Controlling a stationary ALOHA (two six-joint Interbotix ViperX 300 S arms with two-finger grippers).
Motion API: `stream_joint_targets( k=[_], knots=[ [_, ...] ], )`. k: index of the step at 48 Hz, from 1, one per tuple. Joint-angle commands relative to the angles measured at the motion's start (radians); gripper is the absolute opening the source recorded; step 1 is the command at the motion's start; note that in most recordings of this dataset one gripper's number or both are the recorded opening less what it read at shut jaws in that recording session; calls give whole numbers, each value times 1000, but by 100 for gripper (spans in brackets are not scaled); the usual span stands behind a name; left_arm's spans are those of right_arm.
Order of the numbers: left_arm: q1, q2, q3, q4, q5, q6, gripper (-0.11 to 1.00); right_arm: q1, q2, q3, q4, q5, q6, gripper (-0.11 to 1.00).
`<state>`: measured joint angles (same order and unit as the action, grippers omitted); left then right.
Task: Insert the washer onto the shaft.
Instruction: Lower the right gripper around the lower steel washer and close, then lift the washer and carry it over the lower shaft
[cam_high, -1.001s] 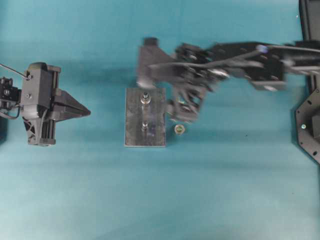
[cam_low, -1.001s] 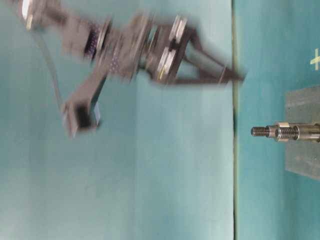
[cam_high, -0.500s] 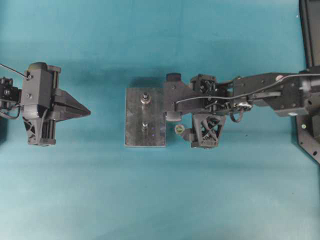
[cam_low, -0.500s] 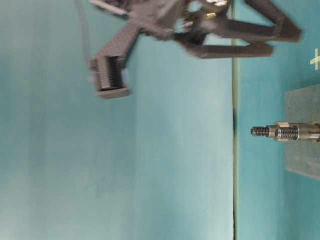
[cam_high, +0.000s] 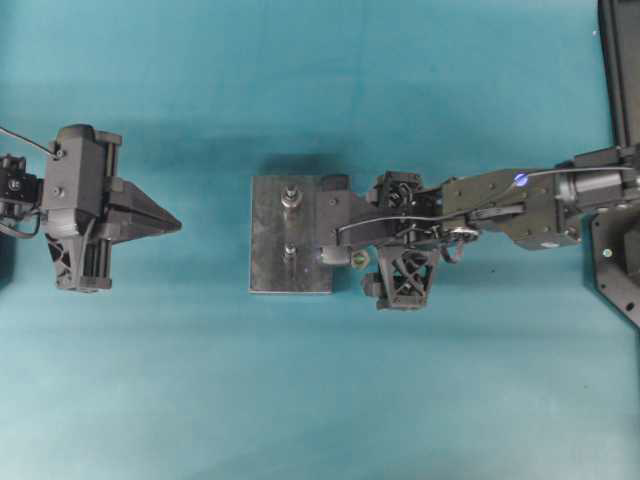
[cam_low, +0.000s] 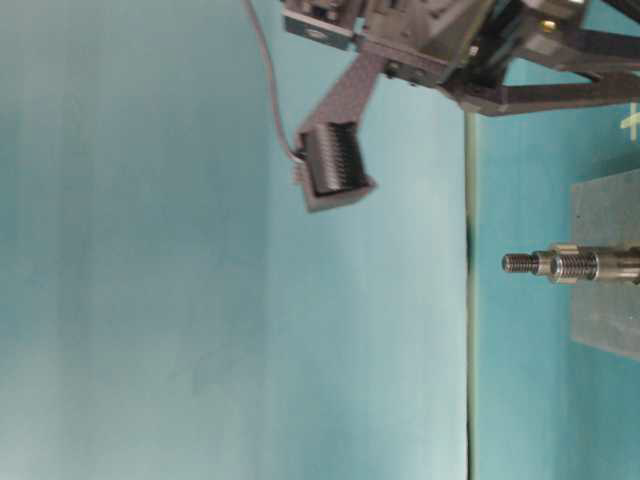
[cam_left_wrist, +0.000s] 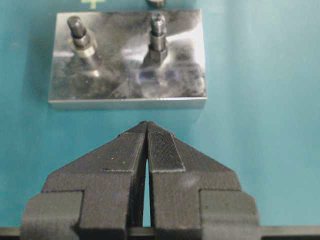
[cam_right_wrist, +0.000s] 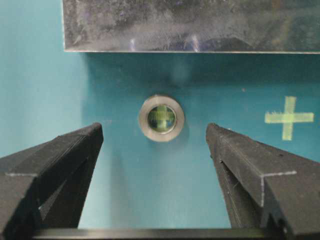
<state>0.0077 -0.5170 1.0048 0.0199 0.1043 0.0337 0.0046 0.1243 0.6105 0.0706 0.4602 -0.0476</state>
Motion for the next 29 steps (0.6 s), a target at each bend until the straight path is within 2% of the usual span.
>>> stream_joint_targets(
  k=[1, 17, 29],
  knots=[
    [0, -3, -20, 2, -8, -2, 0, 3, -5, -18, 2, -9, 9, 88],
    [0, -3, -21, 3, -8, -2, 0, 3, 29, -35, 0, -38, 9, 85],
    [0, -3, -28, 3, -8, -2, 0, 3, 41, -40, 0, -14, 11, 63]
  ],
)
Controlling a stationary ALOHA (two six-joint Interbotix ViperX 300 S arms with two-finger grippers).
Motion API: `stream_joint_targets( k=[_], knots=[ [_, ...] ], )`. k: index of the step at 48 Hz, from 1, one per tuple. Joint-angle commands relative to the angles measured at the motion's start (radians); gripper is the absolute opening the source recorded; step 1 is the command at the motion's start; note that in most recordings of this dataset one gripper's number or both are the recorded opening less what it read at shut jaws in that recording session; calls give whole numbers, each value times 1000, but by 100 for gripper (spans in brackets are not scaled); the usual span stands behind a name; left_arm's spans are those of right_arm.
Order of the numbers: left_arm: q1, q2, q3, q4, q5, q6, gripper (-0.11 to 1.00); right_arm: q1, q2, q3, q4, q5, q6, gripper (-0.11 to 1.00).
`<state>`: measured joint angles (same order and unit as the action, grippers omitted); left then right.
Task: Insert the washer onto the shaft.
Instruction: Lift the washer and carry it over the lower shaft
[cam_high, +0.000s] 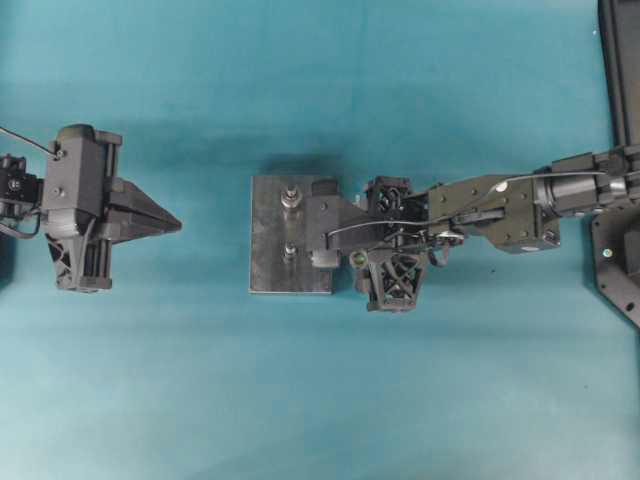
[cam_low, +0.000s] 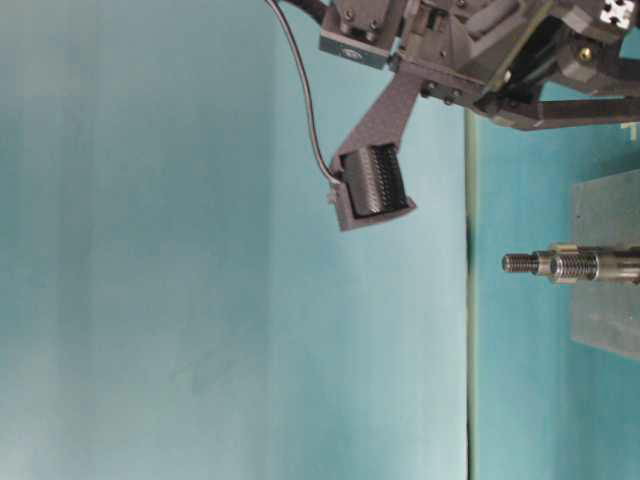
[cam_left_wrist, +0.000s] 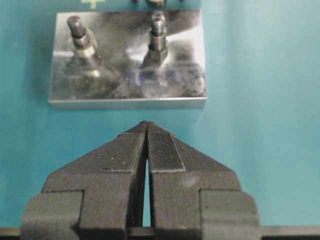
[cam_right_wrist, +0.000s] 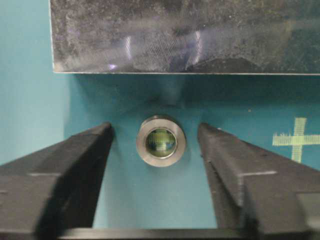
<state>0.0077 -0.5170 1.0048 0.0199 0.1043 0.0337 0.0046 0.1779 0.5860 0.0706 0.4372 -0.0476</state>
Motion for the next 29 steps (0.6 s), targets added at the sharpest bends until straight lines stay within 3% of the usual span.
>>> stream_joint_targets(
  k=[1, 11, 15, 20, 29],
  knots=[
    [0, -3, -28, 2, -8, -2, 0, 2, -12, -15, 0, 14, 11, 62],
    [0, -3, -29, 2, -8, -2, 0, 3, -8, -15, 0, 44, 12, 45],
    [0, -3, -31, 2, -8, -2, 0, 3, -15, -17, 0, 57, 14, 32],
    [0, -3, -32, 3, -8, -2, 0, 2, -28, -18, -6, 69, 40, 32],
    [0, -3, -31, 3, -8, -2, 0, 0, -75, -26, -64, 98, 114, 32]
  ],
)
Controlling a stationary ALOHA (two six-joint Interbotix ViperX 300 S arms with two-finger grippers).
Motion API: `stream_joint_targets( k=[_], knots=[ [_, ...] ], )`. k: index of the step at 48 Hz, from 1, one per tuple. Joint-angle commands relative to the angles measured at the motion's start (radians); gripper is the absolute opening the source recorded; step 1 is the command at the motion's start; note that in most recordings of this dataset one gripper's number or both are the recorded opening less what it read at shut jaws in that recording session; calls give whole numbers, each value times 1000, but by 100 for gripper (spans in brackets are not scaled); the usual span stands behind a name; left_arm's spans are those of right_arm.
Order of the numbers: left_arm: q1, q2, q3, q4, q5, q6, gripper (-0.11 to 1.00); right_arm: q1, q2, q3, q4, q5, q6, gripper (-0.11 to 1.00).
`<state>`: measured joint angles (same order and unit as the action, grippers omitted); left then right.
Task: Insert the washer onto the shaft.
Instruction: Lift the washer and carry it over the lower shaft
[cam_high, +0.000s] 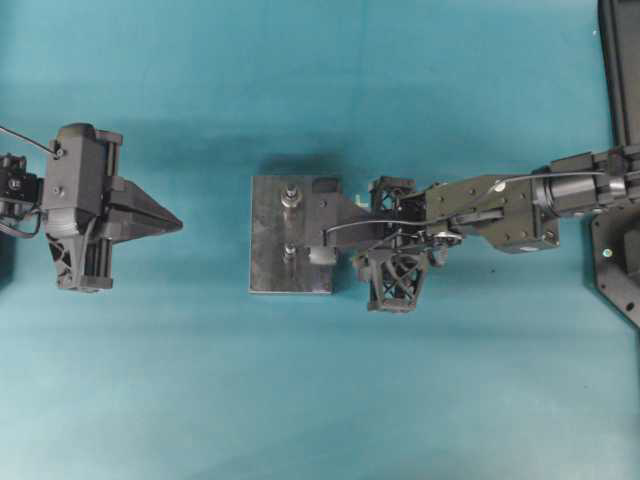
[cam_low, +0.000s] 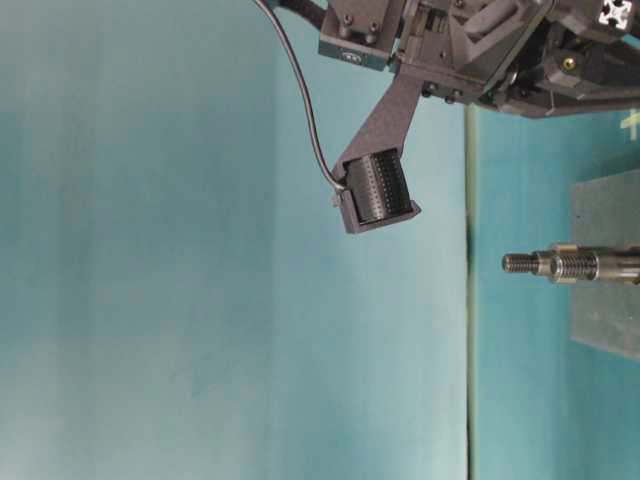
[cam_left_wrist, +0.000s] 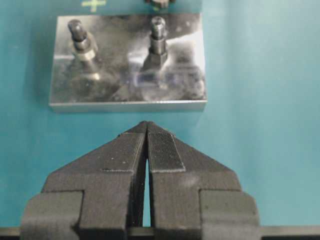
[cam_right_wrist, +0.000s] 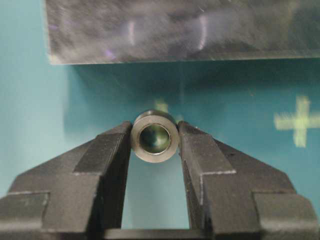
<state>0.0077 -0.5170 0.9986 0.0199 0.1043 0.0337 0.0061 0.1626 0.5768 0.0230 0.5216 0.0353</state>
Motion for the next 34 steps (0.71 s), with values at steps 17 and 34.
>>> stream_joint_targets(
  k=[17, 34],
  knots=[
    [-2, -3, -25, 3, -8, -2, 0, 17, -138, -126, -23, 101, 40, 32],
    [0, -3, -25, 3, -8, 0, 0, 28, -101, -259, -28, 103, 0, 32]
  ],
)
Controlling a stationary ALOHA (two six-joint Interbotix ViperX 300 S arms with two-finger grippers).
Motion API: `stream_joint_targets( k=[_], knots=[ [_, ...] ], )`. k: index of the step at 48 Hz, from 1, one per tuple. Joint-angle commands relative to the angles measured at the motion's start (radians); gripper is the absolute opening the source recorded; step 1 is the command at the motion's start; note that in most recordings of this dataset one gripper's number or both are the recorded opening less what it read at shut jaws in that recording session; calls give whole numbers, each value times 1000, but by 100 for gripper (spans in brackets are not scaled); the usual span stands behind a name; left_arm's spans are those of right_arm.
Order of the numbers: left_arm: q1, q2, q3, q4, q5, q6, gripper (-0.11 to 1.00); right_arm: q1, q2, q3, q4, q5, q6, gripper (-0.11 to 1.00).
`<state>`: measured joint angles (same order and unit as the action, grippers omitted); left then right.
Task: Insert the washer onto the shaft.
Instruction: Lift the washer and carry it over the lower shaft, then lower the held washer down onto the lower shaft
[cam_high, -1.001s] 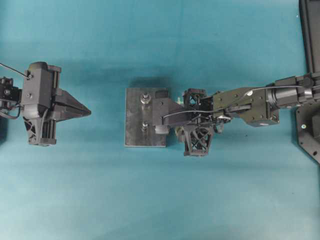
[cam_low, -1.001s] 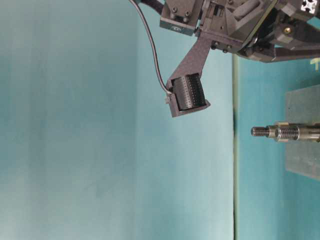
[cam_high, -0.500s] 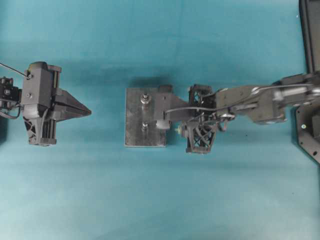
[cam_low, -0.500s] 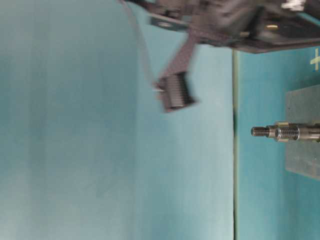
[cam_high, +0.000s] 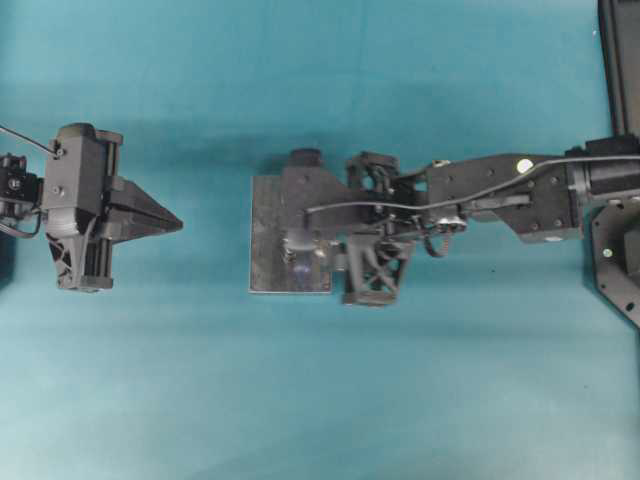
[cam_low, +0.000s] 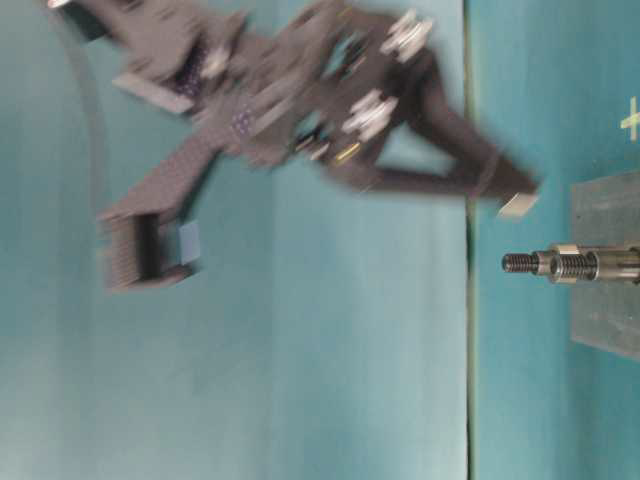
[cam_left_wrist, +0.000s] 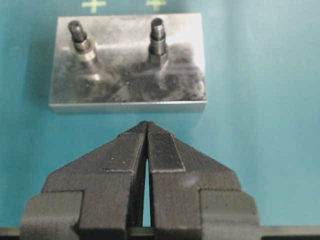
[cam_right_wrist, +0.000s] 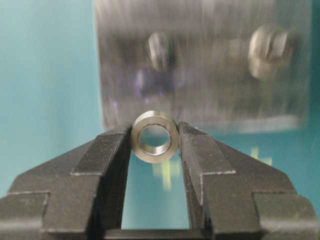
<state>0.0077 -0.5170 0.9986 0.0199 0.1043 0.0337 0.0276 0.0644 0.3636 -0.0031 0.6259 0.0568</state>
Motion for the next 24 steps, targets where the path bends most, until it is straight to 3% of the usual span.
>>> stream_joint_targets(
  k=[1, 24],
  knots=[
    [0, -2, -25, 3, -8, 0, 0, 8, 2, -51, -2, -2, -25, 32],
    [0, -8, -23, 2, -8, 0, 0, 0, 84, -123, -2, 11, -71, 32]
  ],
)
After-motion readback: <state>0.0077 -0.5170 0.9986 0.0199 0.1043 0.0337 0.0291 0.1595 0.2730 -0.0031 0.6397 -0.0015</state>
